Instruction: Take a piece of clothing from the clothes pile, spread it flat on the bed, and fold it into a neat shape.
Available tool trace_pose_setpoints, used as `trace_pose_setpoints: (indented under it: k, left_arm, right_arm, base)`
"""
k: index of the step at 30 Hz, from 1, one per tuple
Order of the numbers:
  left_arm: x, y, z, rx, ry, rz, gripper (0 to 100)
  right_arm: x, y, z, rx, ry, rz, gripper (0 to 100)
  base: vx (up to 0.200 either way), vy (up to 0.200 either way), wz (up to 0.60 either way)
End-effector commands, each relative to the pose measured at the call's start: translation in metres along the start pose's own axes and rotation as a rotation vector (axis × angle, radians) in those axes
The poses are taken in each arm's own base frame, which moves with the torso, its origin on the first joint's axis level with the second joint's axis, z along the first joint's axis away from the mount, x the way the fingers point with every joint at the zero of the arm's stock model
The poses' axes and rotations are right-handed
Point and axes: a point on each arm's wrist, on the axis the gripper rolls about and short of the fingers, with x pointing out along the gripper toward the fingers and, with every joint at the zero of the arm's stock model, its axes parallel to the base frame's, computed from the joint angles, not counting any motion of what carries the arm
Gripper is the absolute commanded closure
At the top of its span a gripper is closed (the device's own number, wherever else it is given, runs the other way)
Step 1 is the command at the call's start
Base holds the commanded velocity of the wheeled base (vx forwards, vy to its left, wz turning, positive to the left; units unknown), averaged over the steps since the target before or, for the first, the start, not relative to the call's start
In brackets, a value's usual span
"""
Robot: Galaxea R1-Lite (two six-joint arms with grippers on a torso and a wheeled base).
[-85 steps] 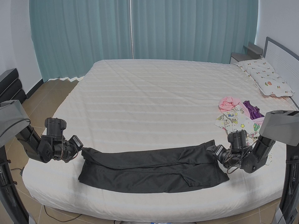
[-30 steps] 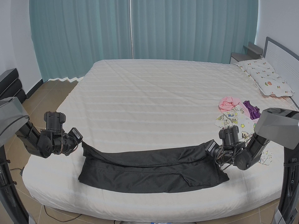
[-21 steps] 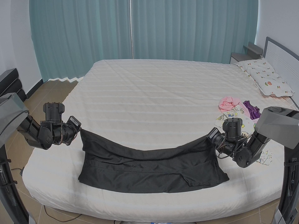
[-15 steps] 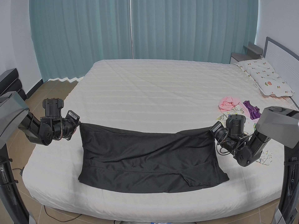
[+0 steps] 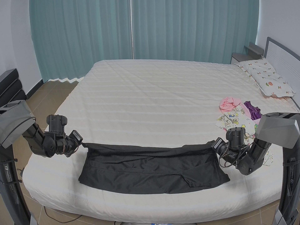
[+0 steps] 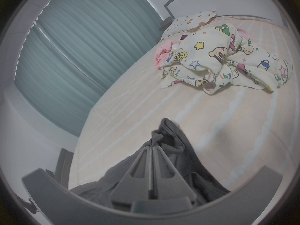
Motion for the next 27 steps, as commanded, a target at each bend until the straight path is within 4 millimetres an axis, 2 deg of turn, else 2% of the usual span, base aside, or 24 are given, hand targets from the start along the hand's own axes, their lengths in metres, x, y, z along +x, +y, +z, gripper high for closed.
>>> trace_pose_setpoints:
  k: [1,10,23,24,26,27]
  left_arm:
    - [0.001,0.014,-0.013,0.041,0.05,0.049,100]
    - [0.009,0.028,-0.027,0.109,0.103,0.108,100]
    - [0.01,0.036,-0.035,0.128,0.157,0.156,100]
    - [0.009,0.036,-0.035,0.128,0.157,0.156,0]
    - [0.009,0.037,-0.035,0.127,0.158,0.158,0]
    - [0.009,0.037,-0.035,0.127,0.158,0.158,0]
  right_arm:
    - [-0.001,-0.01,-0.011,-0.037,0.047,-0.036,100]
    - [-0.001,-0.019,-0.024,-0.112,0.099,-0.067,100]
    - [-0.002,-0.019,-0.026,-0.114,0.101,-0.067,100]
    - [-0.002,-0.019,-0.024,-0.111,0.097,-0.067,100]
    - [-0.002,-0.019,-0.022,-0.11,0.095,-0.069,100]
    - [-0.003,-0.019,-0.022,-0.11,0.096,-0.07,0]
  base:
    - [0.0,0.0,0.0]
    - [0.0,0.0,0.0]
    - [0.0,0.0,0.0]
    - [0.0,0.0,0.0]
    - [0.0,0.0,0.0]
    - [0.0,0.0,0.0]
